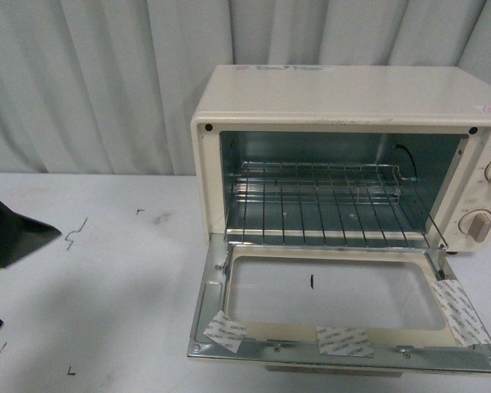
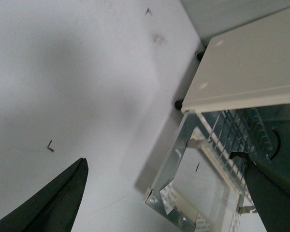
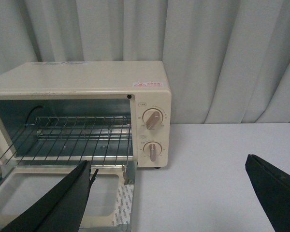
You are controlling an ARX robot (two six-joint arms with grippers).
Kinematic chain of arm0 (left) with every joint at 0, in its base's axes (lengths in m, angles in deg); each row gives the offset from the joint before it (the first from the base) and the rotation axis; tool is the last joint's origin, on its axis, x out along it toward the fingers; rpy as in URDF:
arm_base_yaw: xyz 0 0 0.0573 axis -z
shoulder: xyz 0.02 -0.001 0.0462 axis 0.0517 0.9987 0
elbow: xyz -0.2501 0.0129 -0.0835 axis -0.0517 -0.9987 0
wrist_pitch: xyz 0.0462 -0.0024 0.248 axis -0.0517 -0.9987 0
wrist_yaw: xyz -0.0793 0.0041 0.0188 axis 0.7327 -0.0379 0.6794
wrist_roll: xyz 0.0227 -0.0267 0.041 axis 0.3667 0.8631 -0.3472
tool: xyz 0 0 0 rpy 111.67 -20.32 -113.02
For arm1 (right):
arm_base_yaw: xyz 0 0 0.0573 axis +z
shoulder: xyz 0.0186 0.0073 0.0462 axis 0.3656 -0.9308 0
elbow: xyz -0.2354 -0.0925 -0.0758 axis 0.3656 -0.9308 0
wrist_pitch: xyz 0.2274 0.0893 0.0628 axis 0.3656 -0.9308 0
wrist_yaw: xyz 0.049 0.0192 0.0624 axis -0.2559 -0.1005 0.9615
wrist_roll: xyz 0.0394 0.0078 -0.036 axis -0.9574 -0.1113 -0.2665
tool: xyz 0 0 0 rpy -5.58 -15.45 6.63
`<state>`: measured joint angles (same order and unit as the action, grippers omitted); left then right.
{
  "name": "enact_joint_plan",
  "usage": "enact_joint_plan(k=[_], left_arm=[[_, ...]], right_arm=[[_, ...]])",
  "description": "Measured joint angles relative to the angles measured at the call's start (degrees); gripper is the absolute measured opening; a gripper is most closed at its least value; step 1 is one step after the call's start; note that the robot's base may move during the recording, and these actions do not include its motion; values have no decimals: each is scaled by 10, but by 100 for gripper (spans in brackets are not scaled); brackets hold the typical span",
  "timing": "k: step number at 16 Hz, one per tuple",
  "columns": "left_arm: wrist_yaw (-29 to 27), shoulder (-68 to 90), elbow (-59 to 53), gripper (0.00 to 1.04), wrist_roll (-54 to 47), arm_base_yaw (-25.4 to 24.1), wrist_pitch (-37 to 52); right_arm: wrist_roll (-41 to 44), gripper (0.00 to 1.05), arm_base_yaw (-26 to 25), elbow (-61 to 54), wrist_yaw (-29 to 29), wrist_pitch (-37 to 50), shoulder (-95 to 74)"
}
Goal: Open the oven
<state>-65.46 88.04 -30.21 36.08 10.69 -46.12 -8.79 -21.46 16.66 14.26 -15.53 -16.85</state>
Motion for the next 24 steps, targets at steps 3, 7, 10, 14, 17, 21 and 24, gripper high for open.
enact_joint_plan(k=[3, 7, 10, 14, 17, 21, 24], left_arm=[[0, -46, 0, 98, -39, -37, -8], [-50, -78, -126, 53, -464, -51, 352], [-21, -181, -151, 13, -584, -78, 265], [31, -267, -156, 2, -598, -134, 202], [29, -297, -162, 2, -598, -140, 175], [37, -322, -165, 2, -598, -136, 150], [37, -353, -165, 2, -598, -135, 124]], right_arm=[[0, 98, 0, 0, 0, 0, 0], [0, 98, 0, 0, 0, 0, -1], [0, 98, 0, 0, 0, 0, 0], [0, 98, 0, 0, 0, 0, 0], [0, 98, 0, 0, 0, 0, 0], [0, 98, 0, 0, 0, 0, 0], [0, 98, 0, 0, 0, 0, 0]])
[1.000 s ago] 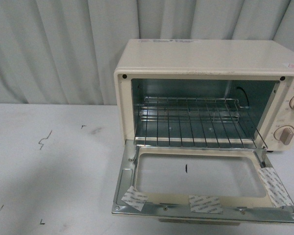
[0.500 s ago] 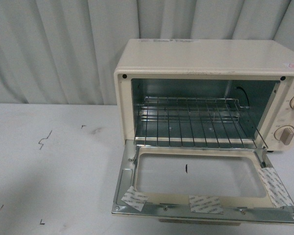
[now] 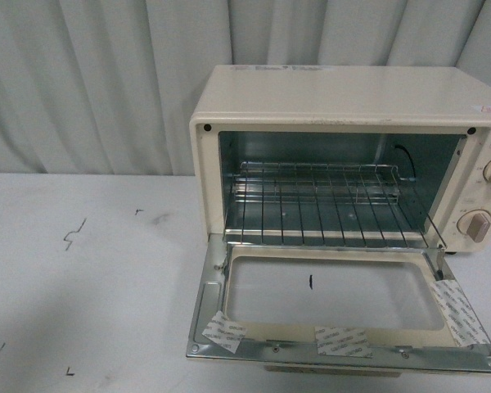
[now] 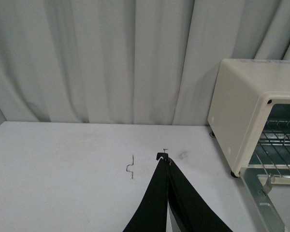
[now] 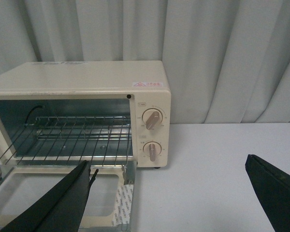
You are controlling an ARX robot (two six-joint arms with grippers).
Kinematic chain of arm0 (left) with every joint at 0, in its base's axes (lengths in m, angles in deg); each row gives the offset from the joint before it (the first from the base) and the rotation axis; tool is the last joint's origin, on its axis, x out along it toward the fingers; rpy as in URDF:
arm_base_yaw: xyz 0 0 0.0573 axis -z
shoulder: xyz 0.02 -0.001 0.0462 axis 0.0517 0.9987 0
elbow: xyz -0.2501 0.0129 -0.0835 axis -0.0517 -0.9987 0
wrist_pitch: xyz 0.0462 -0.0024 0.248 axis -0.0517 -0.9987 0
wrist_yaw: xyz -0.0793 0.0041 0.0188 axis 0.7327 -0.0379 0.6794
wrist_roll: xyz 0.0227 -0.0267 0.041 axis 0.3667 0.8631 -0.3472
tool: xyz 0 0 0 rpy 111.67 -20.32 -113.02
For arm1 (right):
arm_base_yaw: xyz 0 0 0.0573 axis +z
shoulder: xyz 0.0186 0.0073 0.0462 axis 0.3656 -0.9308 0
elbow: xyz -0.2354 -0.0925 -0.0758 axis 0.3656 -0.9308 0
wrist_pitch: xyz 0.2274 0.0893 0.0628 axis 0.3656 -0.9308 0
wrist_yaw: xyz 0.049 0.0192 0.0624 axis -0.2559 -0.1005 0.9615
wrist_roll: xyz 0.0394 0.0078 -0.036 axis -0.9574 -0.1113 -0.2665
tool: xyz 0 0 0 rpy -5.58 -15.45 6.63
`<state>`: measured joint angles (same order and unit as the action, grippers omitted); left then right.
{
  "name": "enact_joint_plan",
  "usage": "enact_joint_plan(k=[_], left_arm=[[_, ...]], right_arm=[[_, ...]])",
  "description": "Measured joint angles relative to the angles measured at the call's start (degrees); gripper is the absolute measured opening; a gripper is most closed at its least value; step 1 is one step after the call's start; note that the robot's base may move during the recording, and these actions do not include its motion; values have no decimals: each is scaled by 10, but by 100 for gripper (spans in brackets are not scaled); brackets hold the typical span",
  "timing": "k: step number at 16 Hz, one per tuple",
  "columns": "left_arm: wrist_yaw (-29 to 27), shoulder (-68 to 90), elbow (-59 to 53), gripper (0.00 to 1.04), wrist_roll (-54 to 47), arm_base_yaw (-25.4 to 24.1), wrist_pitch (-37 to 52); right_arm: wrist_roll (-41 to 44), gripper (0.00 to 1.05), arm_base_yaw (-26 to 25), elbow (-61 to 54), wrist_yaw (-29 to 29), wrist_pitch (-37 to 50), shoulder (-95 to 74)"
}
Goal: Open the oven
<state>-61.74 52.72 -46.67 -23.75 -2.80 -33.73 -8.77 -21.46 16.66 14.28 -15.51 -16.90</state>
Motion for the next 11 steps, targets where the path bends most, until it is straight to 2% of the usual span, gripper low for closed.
enact_joint_plan(k=[7, 8, 11], left_arm=[[0, -82, 0, 2, 0, 0, -74], [0, -201, 0, 2, 0, 0, -192], [0, -226, 0, 2, 0, 0, -218]], right_arm=[[0, 98, 0, 0, 0, 0, 0], [0, 98, 0, 0, 0, 0, 0], [0, 98, 0, 0, 0, 0, 0]])
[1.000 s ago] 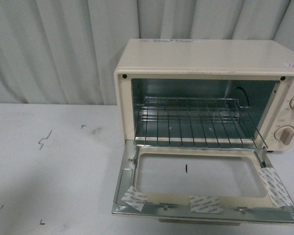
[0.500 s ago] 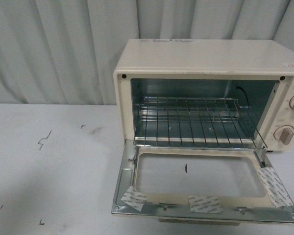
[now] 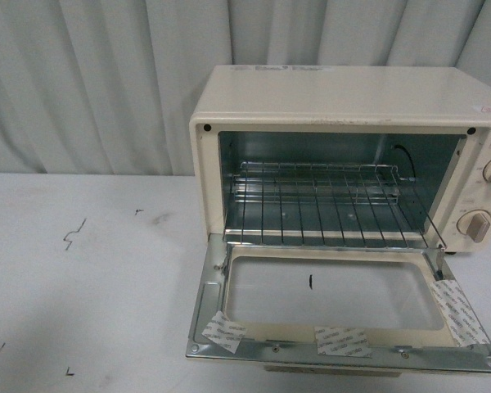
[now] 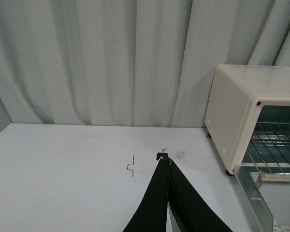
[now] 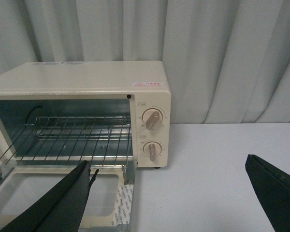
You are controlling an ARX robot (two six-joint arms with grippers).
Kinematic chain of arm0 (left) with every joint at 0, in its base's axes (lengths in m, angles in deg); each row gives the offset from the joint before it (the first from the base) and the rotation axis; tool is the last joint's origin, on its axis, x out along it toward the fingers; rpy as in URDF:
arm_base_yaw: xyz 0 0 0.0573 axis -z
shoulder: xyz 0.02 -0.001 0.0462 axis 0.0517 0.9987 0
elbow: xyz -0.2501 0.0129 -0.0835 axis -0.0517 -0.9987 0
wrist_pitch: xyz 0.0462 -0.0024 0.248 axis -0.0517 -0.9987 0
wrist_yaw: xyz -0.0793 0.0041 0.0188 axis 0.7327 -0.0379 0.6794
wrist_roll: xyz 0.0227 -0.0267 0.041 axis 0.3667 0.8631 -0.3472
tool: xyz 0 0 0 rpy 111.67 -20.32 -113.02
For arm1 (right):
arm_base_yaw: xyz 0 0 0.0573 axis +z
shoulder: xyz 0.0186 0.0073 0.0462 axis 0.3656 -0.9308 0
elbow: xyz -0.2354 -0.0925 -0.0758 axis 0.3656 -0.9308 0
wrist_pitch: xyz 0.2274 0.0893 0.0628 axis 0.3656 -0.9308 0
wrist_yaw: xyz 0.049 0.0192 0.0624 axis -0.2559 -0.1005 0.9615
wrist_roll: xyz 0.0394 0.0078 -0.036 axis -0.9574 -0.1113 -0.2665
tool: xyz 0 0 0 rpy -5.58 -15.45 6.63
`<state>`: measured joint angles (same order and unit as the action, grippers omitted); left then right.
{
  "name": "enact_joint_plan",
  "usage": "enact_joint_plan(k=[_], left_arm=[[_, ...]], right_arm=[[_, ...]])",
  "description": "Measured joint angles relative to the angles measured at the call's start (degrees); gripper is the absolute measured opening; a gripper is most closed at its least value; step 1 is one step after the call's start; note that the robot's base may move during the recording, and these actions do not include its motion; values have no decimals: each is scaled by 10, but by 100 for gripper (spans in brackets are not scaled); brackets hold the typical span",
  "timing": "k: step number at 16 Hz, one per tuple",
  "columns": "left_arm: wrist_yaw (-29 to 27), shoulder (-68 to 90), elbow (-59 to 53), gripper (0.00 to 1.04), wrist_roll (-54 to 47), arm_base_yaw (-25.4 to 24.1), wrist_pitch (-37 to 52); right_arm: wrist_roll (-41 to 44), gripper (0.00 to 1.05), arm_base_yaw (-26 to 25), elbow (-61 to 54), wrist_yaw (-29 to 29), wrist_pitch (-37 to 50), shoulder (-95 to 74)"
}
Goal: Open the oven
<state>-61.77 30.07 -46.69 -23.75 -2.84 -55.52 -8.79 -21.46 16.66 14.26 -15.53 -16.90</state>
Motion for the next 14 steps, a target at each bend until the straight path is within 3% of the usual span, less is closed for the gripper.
enact_joint_plan(k=[3, 4, 8, 9, 10, 14], left_arm=[[0, -33, 1, 2, 0, 0, -41], [0, -101, 0, 2, 0, 0, -124], [0, -112, 0, 2, 0, 0, -117], [0, -112, 0, 9, 0, 0, -118], [0, -112, 0, 26, 0, 0, -118], [0, -112, 0, 74, 0, 0, -118]], right_arm=[[0, 98, 0, 0, 0, 0, 0], [0, 98, 0, 0, 0, 0, 0], [0, 98, 0, 0, 0, 0, 0], [0, 98, 0, 0, 0, 0, 0], [0, 98, 0, 0, 0, 0, 0], [0, 98, 0, 0, 0, 0, 0]])
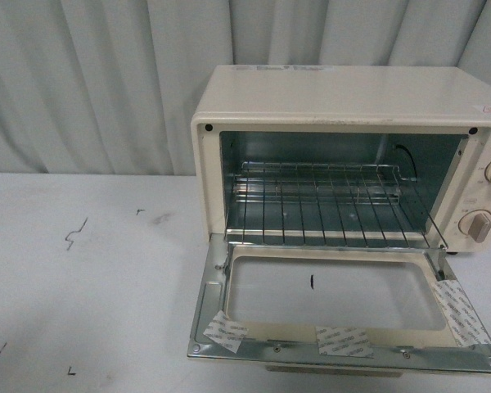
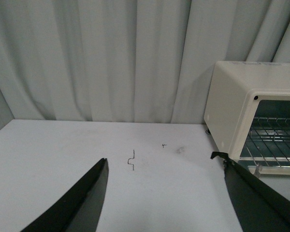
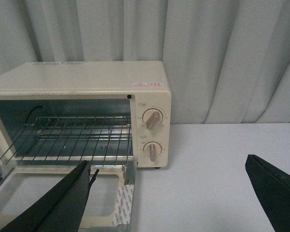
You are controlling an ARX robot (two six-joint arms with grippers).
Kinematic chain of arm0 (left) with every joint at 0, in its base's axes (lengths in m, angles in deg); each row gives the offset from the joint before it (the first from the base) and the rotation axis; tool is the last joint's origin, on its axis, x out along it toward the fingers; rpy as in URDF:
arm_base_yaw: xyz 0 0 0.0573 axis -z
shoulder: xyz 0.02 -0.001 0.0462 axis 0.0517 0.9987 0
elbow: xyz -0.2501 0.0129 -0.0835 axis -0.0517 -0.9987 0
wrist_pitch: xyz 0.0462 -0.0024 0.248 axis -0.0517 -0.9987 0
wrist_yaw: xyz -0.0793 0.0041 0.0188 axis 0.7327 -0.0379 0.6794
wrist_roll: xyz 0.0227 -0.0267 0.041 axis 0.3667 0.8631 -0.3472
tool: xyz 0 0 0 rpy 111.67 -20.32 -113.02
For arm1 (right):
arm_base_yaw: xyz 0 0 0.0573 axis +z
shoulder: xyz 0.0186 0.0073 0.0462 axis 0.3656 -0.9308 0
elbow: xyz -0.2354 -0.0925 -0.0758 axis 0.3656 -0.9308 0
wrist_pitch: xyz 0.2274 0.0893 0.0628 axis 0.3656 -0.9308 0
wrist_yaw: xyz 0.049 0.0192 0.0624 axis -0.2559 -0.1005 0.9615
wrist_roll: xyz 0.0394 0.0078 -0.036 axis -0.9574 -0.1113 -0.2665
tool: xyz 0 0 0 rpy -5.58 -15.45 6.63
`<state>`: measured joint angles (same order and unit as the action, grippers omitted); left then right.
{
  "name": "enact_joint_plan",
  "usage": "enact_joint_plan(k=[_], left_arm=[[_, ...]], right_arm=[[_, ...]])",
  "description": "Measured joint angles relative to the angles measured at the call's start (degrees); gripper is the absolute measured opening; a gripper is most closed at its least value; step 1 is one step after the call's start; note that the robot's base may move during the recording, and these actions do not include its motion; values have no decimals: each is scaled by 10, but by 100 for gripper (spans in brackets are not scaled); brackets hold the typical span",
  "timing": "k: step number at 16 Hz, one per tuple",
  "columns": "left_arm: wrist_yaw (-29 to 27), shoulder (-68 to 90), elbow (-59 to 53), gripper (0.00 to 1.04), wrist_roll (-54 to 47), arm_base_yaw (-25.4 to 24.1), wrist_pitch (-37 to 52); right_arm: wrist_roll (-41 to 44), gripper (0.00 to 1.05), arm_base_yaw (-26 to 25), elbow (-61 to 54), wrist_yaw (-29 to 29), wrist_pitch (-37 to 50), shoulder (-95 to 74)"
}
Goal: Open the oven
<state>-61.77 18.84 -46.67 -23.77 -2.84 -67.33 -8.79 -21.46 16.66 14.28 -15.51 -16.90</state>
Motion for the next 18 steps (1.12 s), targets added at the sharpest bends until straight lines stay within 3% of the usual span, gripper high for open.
enact_joint_plan(k=[4, 18], left_arm=[[0, 0, 0, 100, 0, 0, 0], [0, 0, 0, 98, 0, 0, 0]], right_arm=[[0, 98, 0, 0, 0, 0, 0], [0, 98, 0, 0, 0, 1, 0]])
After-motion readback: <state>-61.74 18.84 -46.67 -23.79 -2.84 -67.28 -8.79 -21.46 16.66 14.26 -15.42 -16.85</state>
